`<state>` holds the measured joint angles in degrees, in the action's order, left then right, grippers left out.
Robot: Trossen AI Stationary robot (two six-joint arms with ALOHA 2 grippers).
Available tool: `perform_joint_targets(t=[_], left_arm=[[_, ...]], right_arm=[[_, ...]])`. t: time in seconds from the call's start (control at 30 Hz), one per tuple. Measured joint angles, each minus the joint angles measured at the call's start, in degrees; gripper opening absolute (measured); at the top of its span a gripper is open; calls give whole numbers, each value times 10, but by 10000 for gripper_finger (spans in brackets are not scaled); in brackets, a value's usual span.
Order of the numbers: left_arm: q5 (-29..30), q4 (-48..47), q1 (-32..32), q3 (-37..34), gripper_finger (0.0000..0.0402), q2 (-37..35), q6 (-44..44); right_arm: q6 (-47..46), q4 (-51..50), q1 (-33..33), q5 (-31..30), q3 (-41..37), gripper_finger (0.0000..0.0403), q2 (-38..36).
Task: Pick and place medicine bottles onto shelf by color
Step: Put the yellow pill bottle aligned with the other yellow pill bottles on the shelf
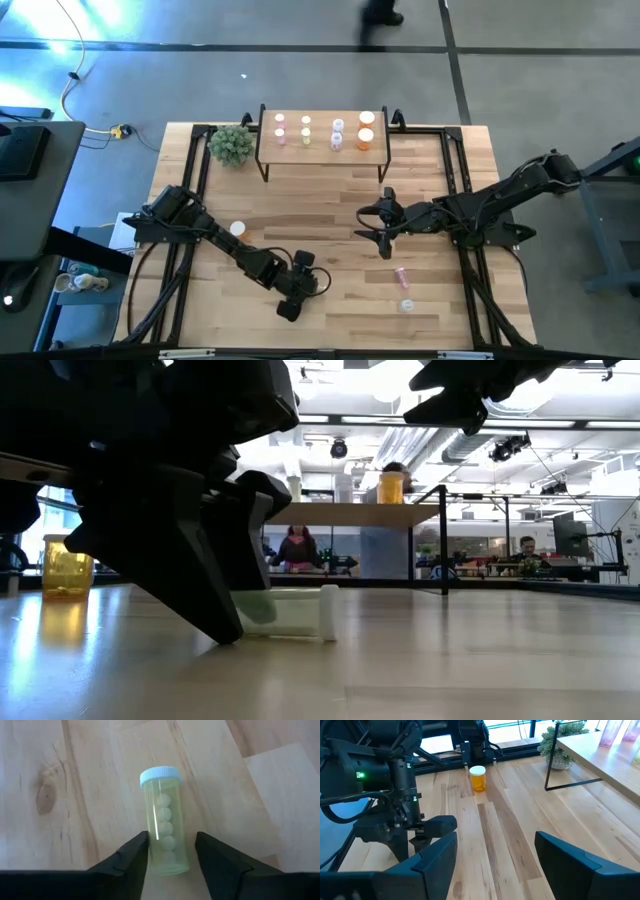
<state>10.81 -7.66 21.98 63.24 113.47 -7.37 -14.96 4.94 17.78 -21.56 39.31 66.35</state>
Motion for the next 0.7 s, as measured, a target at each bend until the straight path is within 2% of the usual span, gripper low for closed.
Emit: perform_joint_targets(t=[0.23, 0.4, 0.7], left_arm=[[-14, 13, 0, -1, 95, 1, 1], [-12, 33, 0, -3, 84, 2, 7], [-12, 241, 0, -97, 94, -1, -3]], right_arm=[[-5, 0, 0, 0, 0, 259, 0], [-7, -5, 0, 0, 0, 259, 0], [-21, -22, 0, 0, 0, 259, 0]])
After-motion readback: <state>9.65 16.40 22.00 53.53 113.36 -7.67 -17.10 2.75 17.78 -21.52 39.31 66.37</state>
